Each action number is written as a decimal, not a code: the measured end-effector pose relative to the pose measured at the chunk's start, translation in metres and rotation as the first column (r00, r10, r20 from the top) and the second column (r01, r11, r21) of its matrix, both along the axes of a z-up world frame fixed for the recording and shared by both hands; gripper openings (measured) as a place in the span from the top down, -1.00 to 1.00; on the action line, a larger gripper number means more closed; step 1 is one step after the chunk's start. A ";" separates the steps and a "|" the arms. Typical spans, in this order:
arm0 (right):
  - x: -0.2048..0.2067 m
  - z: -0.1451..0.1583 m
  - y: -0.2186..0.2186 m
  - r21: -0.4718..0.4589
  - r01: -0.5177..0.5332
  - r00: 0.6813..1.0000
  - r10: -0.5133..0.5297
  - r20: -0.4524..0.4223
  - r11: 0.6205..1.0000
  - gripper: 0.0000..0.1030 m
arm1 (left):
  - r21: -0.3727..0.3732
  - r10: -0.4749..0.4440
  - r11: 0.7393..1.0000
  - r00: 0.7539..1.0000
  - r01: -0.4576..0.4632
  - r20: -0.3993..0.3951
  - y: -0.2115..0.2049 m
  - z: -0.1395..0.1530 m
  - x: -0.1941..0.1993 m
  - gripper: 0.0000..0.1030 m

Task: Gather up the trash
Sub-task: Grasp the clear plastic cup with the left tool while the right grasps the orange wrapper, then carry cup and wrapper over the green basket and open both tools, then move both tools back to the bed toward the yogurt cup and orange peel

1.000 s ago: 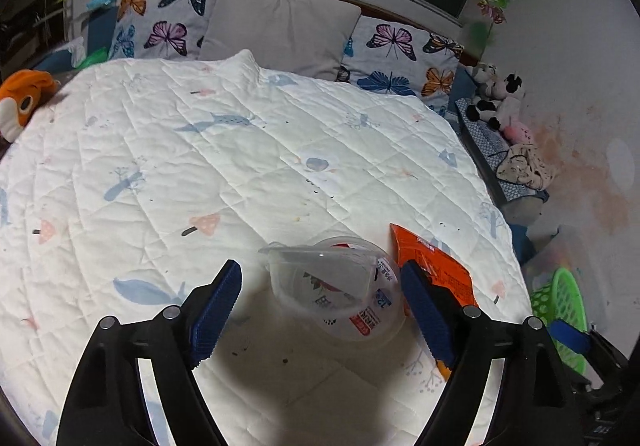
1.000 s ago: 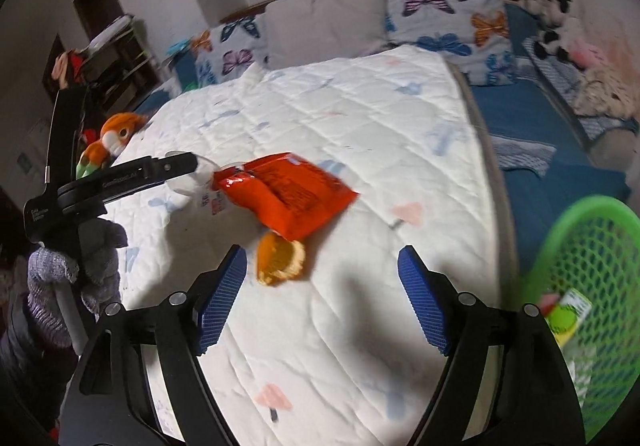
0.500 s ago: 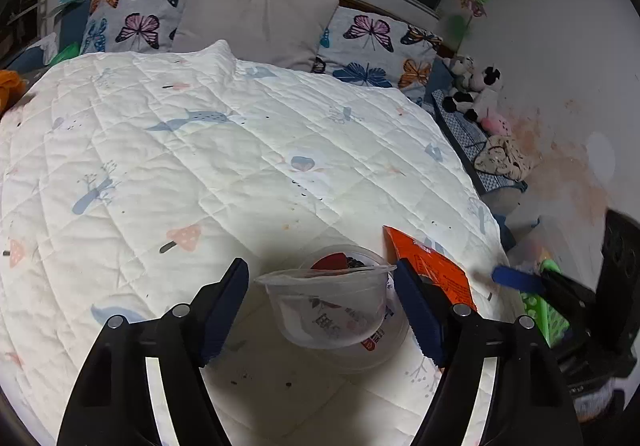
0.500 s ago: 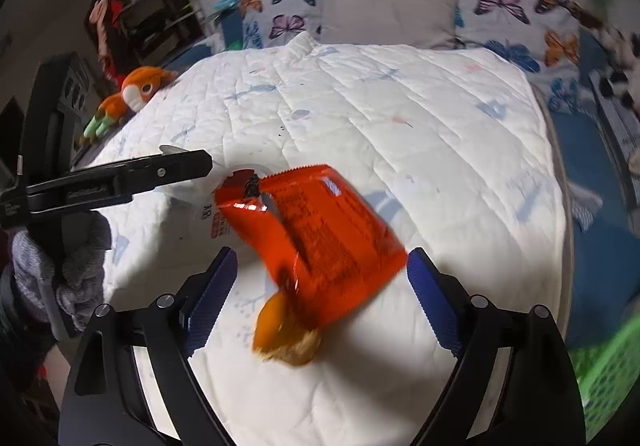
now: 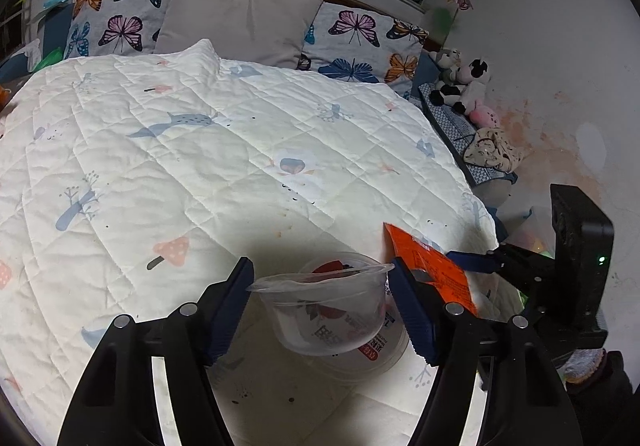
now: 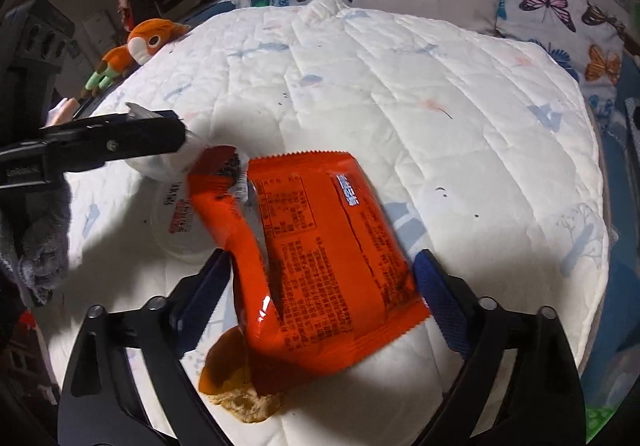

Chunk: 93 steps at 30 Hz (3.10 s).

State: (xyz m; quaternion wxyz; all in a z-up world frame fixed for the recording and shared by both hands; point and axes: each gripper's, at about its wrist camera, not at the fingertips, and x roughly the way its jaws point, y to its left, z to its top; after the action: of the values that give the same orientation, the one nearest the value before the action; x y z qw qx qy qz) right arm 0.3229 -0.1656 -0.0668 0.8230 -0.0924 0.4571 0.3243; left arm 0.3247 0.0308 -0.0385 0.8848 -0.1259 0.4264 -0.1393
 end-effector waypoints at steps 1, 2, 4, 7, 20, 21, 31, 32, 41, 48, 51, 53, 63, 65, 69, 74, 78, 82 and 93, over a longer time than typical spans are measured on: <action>-0.001 0.000 0.000 0.002 0.003 1.000 -0.003 0.004 1.000 -0.65 | -0.001 -0.001 1.000 1.000 0.001 0.002 0.000 0.000 0.000 -0.30; -0.003 0.001 -0.002 0.005 0.006 1.000 -0.006 0.005 1.000 -0.56 | 0.000 -0.002 1.000 1.000 0.002 0.005 0.000 0.000 0.000 -0.29; -0.004 0.002 -0.006 0.012 0.029 1.000 -0.029 0.005 0.999 -0.50 | 0.002 -0.001 1.000 1.000 0.001 0.012 -0.001 0.000 -0.002 -0.29; -0.007 0.006 -0.010 0.018 0.053 0.998 -0.053 0.016 0.998 -0.41 | 0.007 0.001 1.000 1.000 -0.001 0.021 -0.003 0.002 -0.004 -0.29; -0.055 0.045 -0.041 0.103 0.178 0.978 -0.187 0.087 0.979 -0.39 | 0.006 -0.036 0.999 0.995 0.036 0.097 -0.023 0.036 -0.034 -0.29; -0.059 0.047 -0.044 0.107 0.188 0.976 -0.197 0.088 0.976 -0.39 | 0.007 -0.048 0.999 0.993 0.048 0.107 -0.028 0.041 -0.038 -0.29; -0.110 0.062 -0.109 0.106 0.346 0.927 -0.357 0.114 0.932 -0.39 | -0.001 -0.153 0.988 0.975 0.156 0.162 -0.084 0.066 -0.065 -0.29; -0.115 0.062 -0.118 0.109 0.360 0.922 -0.371 0.108 0.926 -0.39 | -0.002 -0.165 0.986 0.972 0.168 0.165 -0.091 0.068 -0.067 -0.29; -0.149 0.051 -0.195 0.078 0.534 0.838 -0.539 0.078 0.842 -0.43 | -0.006 -0.283 0.957 0.942 0.289 0.179 -0.160 0.075 -0.080 -0.29; -0.171 0.044 -0.241 0.082 0.620 0.779 -0.624 0.061 0.781 -0.48 | 0.005 -0.359 0.931 0.917 0.364 0.175 -0.212 0.077 -0.087 -0.29; -0.179 0.043 -0.254 0.085 0.642 0.760 -0.647 0.056 0.762 -0.59 | 0.008 -0.386 0.920 0.907 0.391 0.169 -0.230 0.076 -0.090 -0.29; -0.184 0.041 -0.263 0.095 0.658 0.747 -0.663 0.051 0.747 -0.65 | 0.012 -0.400 0.915 0.901 0.404 0.167 -0.239 0.075 -0.092 -0.29; -0.201 0.045 -0.294 0.130 0.696 0.707 -0.706 0.048 0.706 -0.71 | 0.029 -0.458 0.888 0.879 0.458 0.136 -0.284 0.066 -0.099 -0.29; -0.205 0.047 -0.298 0.137 0.703 0.698 -0.714 0.053 0.698 -0.71 | 0.028 -0.467 0.884 0.875 0.467 0.128 -0.291 0.063 -0.100 -0.29; -0.215 0.053 -0.305 0.147 0.712 0.685 -0.725 0.068 0.687 -0.71 | 0.029 -0.482 0.876 0.868 0.482 0.117 -0.303 0.058 -0.103 -0.29; -0.230 0.062 -0.314 0.161 0.726 0.662 -0.743 0.101 0.669 -0.71 | 0.034 -0.503 0.864 0.859 0.502 0.099 -0.319 0.053 -0.108 -0.30; -0.238 0.067 -0.321 0.178 0.735 0.645 -0.756 0.110 0.654 -0.71 | 0.036 -0.517 0.856 0.852 0.516 0.086 -0.331 0.047 -0.111 -0.34; -0.244 0.069 -0.326 0.190 0.742 0.635 -0.765 0.112 0.643 -0.71 | 0.024 -0.525 0.851 0.847 0.525 0.081 -0.339 0.042 -0.112 -0.48; -0.248 0.068 -0.311 0.201 0.718 0.659 -0.744 0.108 0.666 -0.71 | 0.057 -0.498 0.867 0.860 0.495 0.114 -0.317 0.046 -0.121 -0.52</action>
State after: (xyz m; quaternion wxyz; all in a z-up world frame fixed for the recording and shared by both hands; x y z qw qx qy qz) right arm 0.0754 -0.4762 0.0011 0.9260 0.1287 0.3547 -0.0130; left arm 0.2038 -0.2866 0.0073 0.8455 0.0084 0.3901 -0.3646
